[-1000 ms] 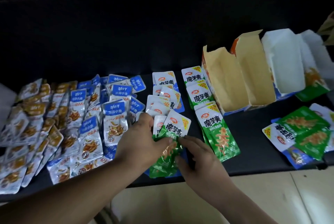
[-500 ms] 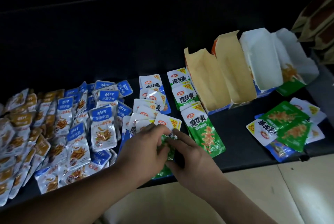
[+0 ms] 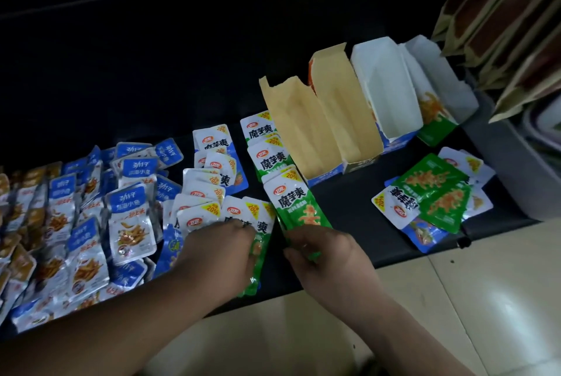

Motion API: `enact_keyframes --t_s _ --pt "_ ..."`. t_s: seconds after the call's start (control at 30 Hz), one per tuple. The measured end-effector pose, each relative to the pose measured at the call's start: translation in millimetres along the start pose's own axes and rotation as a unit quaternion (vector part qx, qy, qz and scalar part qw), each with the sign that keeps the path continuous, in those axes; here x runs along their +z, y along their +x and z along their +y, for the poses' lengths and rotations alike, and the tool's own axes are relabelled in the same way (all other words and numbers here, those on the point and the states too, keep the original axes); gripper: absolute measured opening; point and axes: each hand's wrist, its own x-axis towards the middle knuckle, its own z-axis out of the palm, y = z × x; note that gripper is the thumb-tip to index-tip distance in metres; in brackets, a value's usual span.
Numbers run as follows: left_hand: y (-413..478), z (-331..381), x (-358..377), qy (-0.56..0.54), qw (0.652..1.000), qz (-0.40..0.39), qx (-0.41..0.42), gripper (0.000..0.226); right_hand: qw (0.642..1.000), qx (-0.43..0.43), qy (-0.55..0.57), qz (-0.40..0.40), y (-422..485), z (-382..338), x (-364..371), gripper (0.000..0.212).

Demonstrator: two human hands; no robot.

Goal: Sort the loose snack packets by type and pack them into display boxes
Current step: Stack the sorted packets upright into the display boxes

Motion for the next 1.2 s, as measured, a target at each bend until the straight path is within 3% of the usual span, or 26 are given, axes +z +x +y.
enact_keyframes --t_s 0.2,0.33,0.5,0.6,0.7,0.87,0.93,1.03,1.2 --pt "5 10 -4 -0.049 0.997 0.051 0.042 0.022 0.995 0.071 0.06 0.043 2 17 -41 0.037" --pt "25 58 -24 -0.146 0.983 0.056 0.095 0.03 0.972 0.146 0.116 0.14 5 57 -88 0.017" --pt "97 151 -24 -0.218 0.96 0.026 0.172 0.036 0.935 0.214 0.108 0.263 5 117 -121 0.03" --pt "136 193 -10 -0.232 0.963 0.019 0.135 0.049 0.926 0.23 0.098 0.283 4 133 -126 0.036" --pt "155 221 2 -0.236 0.969 0.035 0.057 0.062 0.912 0.24 0.171 0.286 1 143 -131 0.019" --pt "161 228 12 -0.311 0.949 0.048 -0.008 0.069 0.893 0.261 0.235 0.279 2 147 -137 0.031" --pt "158 223 11 -0.329 0.942 0.068 -0.009 0.065 0.876 0.28 0.272 0.283 7 145 -140 0.033" --pt "150 215 6 -0.339 0.937 0.081 -0.01 0.051 0.864 0.285 0.32 0.265 13 137 -141 0.013" --pt "127 191 -27 -0.525 0.851 0.006 -0.03 0.021 0.834 0.264 0.397 0.278 -2 122 -137 0.014"
